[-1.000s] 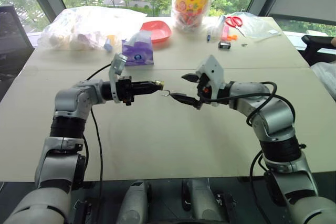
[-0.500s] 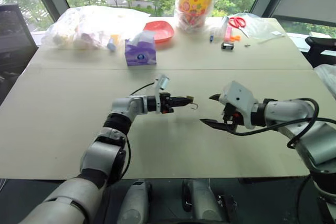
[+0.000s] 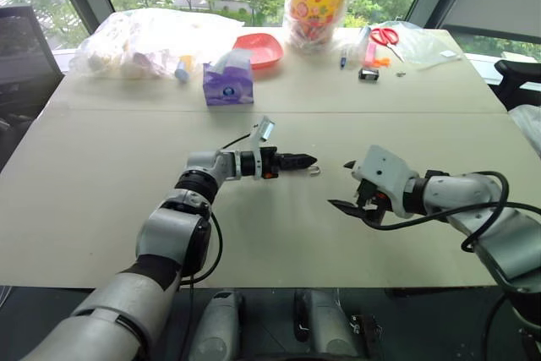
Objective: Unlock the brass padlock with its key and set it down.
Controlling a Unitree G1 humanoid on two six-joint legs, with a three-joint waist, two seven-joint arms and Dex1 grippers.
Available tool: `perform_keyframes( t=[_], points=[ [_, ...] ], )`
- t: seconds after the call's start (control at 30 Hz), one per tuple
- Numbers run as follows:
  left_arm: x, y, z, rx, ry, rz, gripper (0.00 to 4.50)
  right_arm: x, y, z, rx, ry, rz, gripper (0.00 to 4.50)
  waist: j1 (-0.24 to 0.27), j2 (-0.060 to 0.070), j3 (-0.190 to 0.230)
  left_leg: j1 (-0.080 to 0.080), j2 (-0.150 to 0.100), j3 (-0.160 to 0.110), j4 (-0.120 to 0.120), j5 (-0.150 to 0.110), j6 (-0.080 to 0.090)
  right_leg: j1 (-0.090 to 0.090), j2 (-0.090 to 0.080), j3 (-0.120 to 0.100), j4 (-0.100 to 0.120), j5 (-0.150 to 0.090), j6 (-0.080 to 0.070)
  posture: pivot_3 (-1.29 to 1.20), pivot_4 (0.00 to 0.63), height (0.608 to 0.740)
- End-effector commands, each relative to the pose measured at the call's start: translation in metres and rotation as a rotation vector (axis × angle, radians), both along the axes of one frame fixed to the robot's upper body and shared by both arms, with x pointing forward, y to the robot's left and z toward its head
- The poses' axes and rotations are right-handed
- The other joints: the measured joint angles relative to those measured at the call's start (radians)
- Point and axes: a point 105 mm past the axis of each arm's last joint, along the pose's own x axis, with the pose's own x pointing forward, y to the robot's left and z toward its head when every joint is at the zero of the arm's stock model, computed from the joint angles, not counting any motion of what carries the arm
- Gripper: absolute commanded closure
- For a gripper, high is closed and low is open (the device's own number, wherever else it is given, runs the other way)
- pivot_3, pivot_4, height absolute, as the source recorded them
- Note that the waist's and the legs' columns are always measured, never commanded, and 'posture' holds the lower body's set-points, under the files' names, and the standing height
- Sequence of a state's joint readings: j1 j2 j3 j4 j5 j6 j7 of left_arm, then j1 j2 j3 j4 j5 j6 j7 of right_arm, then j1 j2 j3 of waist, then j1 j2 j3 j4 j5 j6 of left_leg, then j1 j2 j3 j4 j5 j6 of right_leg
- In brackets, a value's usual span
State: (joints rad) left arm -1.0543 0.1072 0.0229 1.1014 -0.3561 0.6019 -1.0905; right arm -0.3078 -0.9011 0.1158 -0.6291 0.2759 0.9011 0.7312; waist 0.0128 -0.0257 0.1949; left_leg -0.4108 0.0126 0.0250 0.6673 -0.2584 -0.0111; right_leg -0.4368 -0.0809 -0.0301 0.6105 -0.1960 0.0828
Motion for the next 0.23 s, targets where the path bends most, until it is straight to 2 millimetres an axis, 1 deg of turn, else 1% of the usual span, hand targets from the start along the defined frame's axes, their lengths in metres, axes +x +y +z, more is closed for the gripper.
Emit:
perform_keyframes(
  t=[0.03,0.1,0.17,0.2,0.23],
  points=[
    [0.013,0.043,0.016,0.042,-0.107,0.079,0.53,0.0,-0.002,0.004,0.003,-0.031,-0.013,0.29,-0.01,0.0,0.0,0.0,0.001,0.0,0.0,0.0,0.0,0.0,0.0,0.0,0.0,0.0,0.0,0.0,0.15,0.74],
    [0.012,0.058,0.022,0.048,-0.152,0.086,0.53,0.0,-0.004,0.003,0.014,-0.028,-0.028,0.29,-0.02,0.0,0.0,0.001,0.002,0.0,-0.001,0.0,0.0,0.0,0.001,0.0,0.001,0.0,0.0,0.0,0.15,0.74],
    [0.008,0.078,0.026,0.095,-0.225,0.104,0.53,0.002,-0.005,0.003,0.07,-0.027,-0.057,0.29,-0.023,0.0,0.0,0.001,0.002,0.0,-0.001,0.0,0.0,-0.001,0.002,0.0,0.002,0.0,0.0,0.0,0.15,0.74],
    [0.006,0.087,0.031,0.11,-0.278,0.125,0.53,0.005,-0.005,0.005,0.11,-0.033,-0.08,0.29,-0.022,0.0,0.0,0.001,0.003,0.0,-0.001,0.0,0.0,-0.001,0.002,0.0,0.002,0.0,0.0,0.0,0.15,0.74],
    [0.005,0.097,0.038,0.095,-0.288,0.168,0.53,0.013,-0.007,0.006,0.161,-0.053,-0.129,0.29,-0.022,0.0,0.0,0.001,0.003,0.0,-0.001,0.0,0.0,-0.001,0.001,0.0,0.002,0.0,0.0,0.0,0.15,0.74]
  ],
)
